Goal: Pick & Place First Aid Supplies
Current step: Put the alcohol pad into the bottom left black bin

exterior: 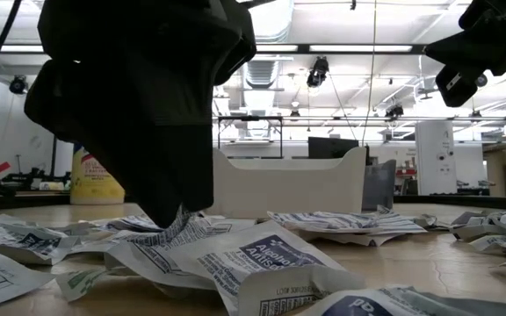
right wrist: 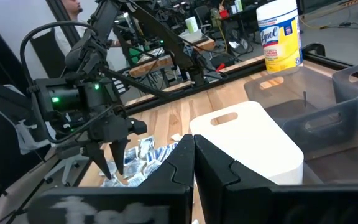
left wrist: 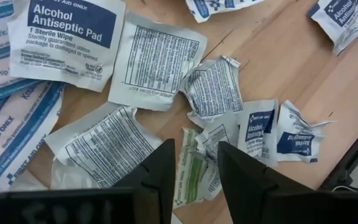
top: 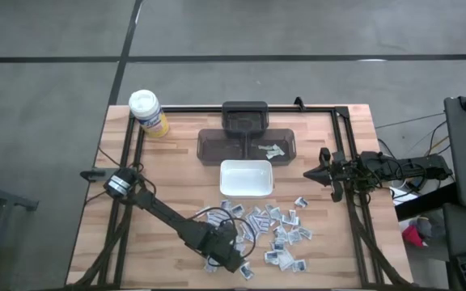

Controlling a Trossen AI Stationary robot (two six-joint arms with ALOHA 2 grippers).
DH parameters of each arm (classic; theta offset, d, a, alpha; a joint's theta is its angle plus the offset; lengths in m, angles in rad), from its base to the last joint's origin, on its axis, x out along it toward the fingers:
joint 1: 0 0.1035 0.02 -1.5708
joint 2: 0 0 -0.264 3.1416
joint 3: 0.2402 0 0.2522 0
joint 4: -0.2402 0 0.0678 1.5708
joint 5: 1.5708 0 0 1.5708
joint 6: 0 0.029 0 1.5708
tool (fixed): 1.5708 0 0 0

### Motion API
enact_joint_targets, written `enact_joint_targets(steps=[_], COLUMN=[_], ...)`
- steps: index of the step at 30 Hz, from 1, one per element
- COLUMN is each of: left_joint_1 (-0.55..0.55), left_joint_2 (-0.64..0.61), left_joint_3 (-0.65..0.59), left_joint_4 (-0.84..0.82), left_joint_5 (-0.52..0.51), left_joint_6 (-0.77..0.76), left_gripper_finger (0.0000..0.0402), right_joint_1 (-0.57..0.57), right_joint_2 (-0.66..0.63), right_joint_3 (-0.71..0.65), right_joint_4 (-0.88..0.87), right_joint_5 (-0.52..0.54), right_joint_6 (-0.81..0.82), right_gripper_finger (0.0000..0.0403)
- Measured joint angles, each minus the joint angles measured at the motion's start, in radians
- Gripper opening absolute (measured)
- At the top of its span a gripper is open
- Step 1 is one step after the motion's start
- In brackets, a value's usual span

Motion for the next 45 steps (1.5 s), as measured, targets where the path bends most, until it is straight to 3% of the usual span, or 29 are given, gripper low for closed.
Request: enact_joint_targets(steps=[30, 45], left_joint_1=[0.011, 0.011], left_joint_2=[0.005, 0.005], left_joint_3=[-0.017, -0.041], left_joint_4=[0.0, 0.04], left_joint_5=[0.021, 0.02], left_joint_6=[-0.006, -0.006], left_gripper_finger=[0.0088, 0.0021], right_joint_1=[0.0, 0.0], right_joint_2=[0.0, 0.0], right_joint_3=[0.0, 0.0], right_joint_4=[0.0, 0.0], right_joint_5=[0.0, 0.0], right_joint_6=[0.0, 0.0], right_gripper_finger=[0.0008, 0.0008])
